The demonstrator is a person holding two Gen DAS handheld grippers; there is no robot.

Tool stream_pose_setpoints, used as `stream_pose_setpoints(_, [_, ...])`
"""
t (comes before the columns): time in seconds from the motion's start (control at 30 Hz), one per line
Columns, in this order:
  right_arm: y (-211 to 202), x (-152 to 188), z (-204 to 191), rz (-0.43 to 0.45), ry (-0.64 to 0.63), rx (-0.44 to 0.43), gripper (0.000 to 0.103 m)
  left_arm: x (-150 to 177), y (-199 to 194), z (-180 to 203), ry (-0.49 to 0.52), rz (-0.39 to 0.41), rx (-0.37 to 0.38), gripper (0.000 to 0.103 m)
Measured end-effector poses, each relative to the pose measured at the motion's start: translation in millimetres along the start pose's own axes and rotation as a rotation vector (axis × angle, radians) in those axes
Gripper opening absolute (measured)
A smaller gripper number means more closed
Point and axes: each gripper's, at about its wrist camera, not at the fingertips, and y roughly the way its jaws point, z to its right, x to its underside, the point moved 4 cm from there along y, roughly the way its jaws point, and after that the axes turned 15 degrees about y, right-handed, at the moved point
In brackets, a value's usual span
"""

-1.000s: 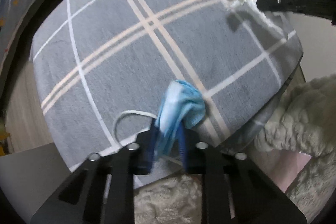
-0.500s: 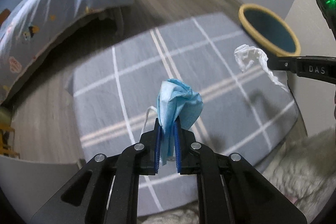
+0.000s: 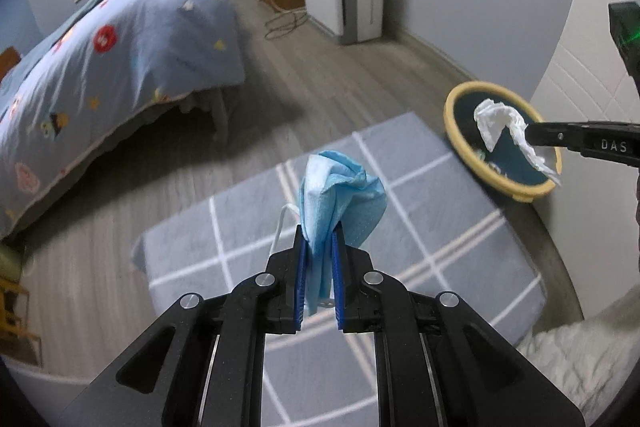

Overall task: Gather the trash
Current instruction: 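Carry the blue mask and white tissue over the bin with both grippers, then open both grippers to drop the mask and tissue into the bin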

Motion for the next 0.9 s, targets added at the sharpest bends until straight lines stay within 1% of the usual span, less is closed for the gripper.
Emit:
stream_pose_setpoints(0.13, [1,-18,28,0.021,0.055,0.006,0.009,-23,15,10,0.021,0.021,0.009,0.012])
stream_pose_setpoints(0.27, [4,-33,64,0.02,0.151,-0.012,0.009,-47,34,26,0.033,0.039,0.046,0.012])
stream_pose_setpoints(0.37, [8,-38,83,0.02,0.171,0.006,0.009,-64,47,39,0.057,0.047,0.065,0.012])
stream_pose_setpoints(0.53, [12,-45,104,0.025,0.188,0.031,0.009,-85,65,59,0.094,0.058,0.091,0.012])
stream_pose_setpoints(0.67, [15,-54,121,0.045,0.173,0.077,0.009,-100,78,77,0.11,0.07,0.129,0.012])
stream_pose_setpoints(0.73, [18,-59,131,0.046,0.182,0.094,0.009,-109,83,91,0.127,0.092,0.168,0.012])
stream_pose_setpoints(0.8, [21,-63,147,0.042,0.221,0.101,0.009,-116,89,108,0.16,0.099,0.18,0.013])
stream_pose_setpoints(0.9, [30,-64,168,0.015,0.287,0.103,0.009,-130,100,134,0.195,0.122,0.238,0.013])
